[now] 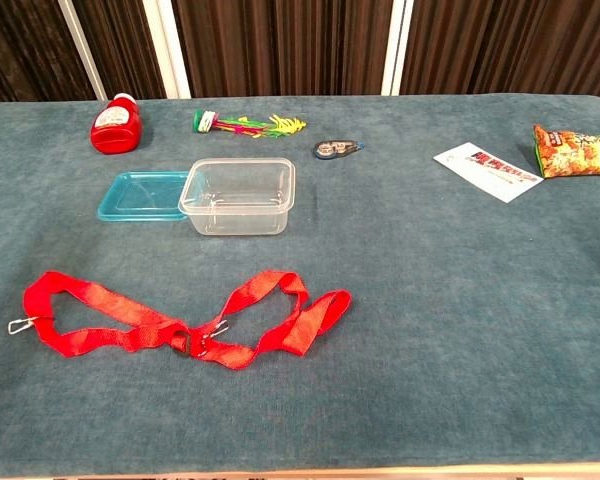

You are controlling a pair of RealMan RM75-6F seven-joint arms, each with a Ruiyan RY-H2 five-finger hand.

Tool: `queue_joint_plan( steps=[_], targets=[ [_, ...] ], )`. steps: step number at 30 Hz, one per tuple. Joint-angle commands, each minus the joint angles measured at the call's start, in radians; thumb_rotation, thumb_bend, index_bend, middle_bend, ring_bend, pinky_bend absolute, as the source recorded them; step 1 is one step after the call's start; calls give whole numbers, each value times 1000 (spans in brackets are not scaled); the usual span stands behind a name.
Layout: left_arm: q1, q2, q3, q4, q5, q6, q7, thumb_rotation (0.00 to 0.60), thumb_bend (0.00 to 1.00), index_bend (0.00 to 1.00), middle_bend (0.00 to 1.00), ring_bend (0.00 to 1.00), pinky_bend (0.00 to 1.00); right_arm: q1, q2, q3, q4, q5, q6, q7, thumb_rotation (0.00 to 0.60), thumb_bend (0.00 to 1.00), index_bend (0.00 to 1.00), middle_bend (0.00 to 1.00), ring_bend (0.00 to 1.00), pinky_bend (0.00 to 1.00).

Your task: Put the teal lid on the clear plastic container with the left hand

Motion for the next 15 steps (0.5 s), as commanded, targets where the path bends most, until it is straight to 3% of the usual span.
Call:
queue_joint_plan(
  steps=[1, 15],
  targets=[
    [8, 1, 0, -2, 16, -2, -11, 600, 86, 0, 0, 0, 0, 1, -2, 1, 1, 1, 0, 2, 600, 393, 56, 38, 23, 0],
    [-2, -7, -56, 53, -46, -82, -69, 600, 86, 0, 0, 0, 0, -5, 9, -3, -14, 12, -2, 4, 600, 392, 57, 38, 23, 0]
  ],
)
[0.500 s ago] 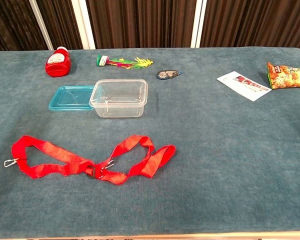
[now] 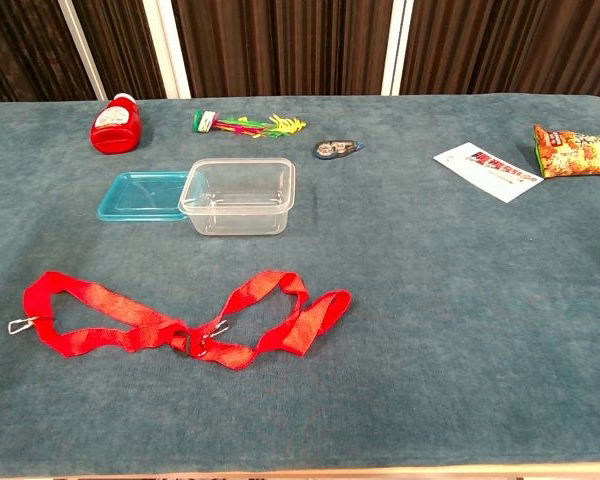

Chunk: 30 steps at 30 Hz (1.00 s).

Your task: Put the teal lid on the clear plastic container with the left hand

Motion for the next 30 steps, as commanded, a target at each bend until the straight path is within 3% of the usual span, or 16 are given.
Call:
queue_joint_plan(
  steps=[1, 8, 17, 21, 30],
  targets=[
    [-8, -4, -24, 29, -24, -25, -29, 600, 86, 0, 0, 0, 0, -2, 4, -2, -4, -4, 3, -5, 600, 393, 56, 39, 23, 0],
    [-38, -1, -59, 63, -43, -86, -76, 600, 86, 0, 0, 0, 0, -4, 7, 1, -10, 14, -3, 0, 600, 393, 56, 39, 23, 0],
    [-219, 34, -150, 68, -188, -376, -35, 600, 86, 0, 0, 0, 0, -13, 14, 4, -39, 39, -6, 14, 600, 392, 57, 39, 23, 0],
    [-350, -32, -206, 159, -322, -481, 109, 600, 86, 0, 0, 0, 0, -12, 17, 8, -47, 65, -21, 21, 600, 393, 57, 38, 23, 0],
    [-503, -160, -232, 315, -512, -602, 244, 600, 86, 0, 0, 0, 0, -15, 22, 13, -58, 84, -31, 42, 600, 393, 57, 39, 23, 0]
  ],
)
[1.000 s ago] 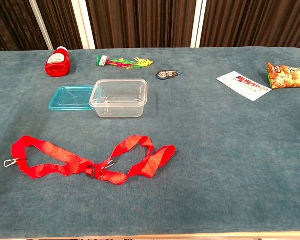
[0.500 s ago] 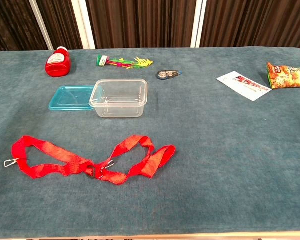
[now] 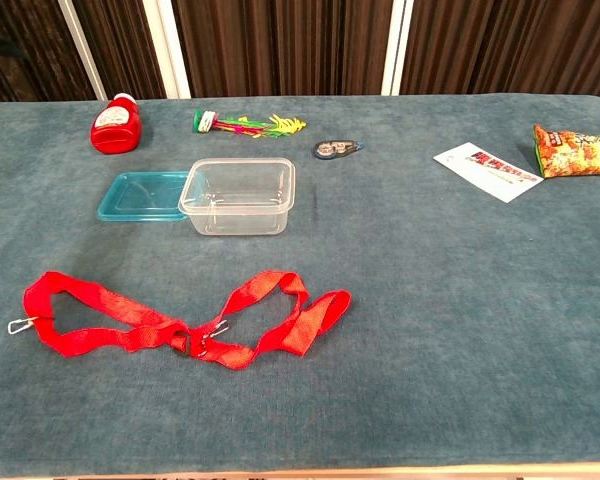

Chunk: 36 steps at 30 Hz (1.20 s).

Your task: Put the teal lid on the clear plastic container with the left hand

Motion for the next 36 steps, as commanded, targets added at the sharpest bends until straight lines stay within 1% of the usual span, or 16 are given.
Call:
queue_joint_plan(
  steps=[1, 8, 11, 18, 22, 27, 36],
  targets=[
    [-85, -77, -17, 94, -97, -106, 30, 600, 85, 0, 0, 0, 0, -1, 0, 2, -3, 7, -3, 9, 600, 392, 56, 39, 23, 0],
    [-156, -148, 5, 188, -164, -183, 50, 600, 69, 0, 0, 0, 0, -2, -2, 6, 2, 18, -5, 8, 600, 393, 57, 38, 23, 0],
    [-175, -174, 11, 223, -180, -196, 55, 600, 69, 0, 0, 0, 0, -2, 0, 6, 2, 22, -8, 8, 600, 393, 56, 39, 23, 0],
    [-244, -268, 33, 364, -226, -249, 81, 600, 68, 0, 0, 0, 0, -3, -1, 3, 0, 12, -5, 1, 600, 393, 57, 39, 23, 0],
    [-267, -295, 37, 391, -232, -260, 79, 600, 68, 0, 0, 0, 0, -4, -2, 1, -2, 11, -4, -3, 600, 393, 56, 39, 23, 0],
    [-293, -338, 59, 441, -256, -292, 91, 600, 68, 0, 0, 0, 0, -4, -3, 1, -1, 15, -8, -6, 600, 393, 57, 39, 23, 0],
    [-323, -379, 85, 469, -282, -314, 94, 600, 45, 0, 0, 0, 0, -6, -2, 3, -1, 17, -7, -5, 600, 392, 57, 39, 23, 0]
  ],
)
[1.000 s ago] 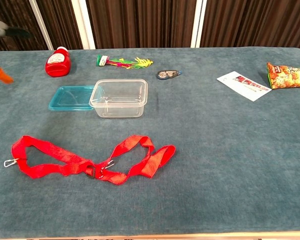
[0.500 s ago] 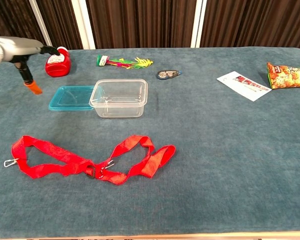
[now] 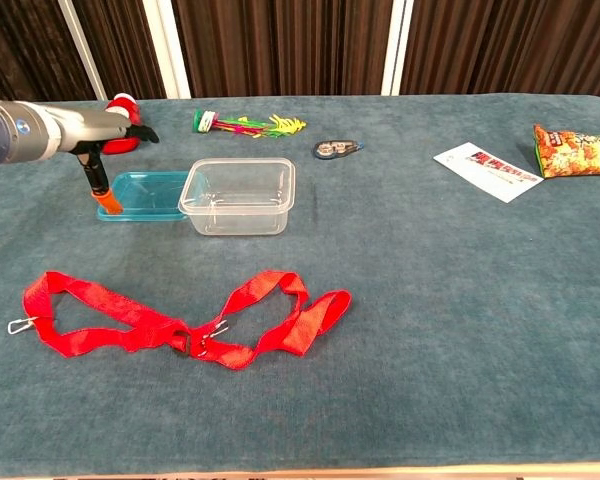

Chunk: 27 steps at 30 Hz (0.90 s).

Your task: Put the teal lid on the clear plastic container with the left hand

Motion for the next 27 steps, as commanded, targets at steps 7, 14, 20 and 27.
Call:
queue_joint_plan(
  steps=[7, 14, 20, 27],
  targets=[
    [-36, -44, 34, 53, -44, -18, 33, 600, 45, 0, 5, 0, 0, 0, 1, 1, 1, 1, 1, 0, 600, 392, 56, 39, 23, 0],
    [-55, -63, 45, 68, -39, -33, 35, 600, 46, 0, 16, 0, 0, -1, 1, 2, 0, 2, -1, -2, 600, 393, 56, 39, 23, 0],
    [-73, -84, 58, 95, -65, -37, 48, 600, 45, 0, 32, 0, 0, -1, 2, 3, 0, 5, -1, -3, 600, 393, 57, 39, 23, 0],
    [-86, -99, 63, 110, -71, -27, 53, 600, 45, 0, 67, 0, 0, -2, 2, 3, -2, 7, -2, -1, 600, 393, 57, 39, 23, 0]
  ],
)
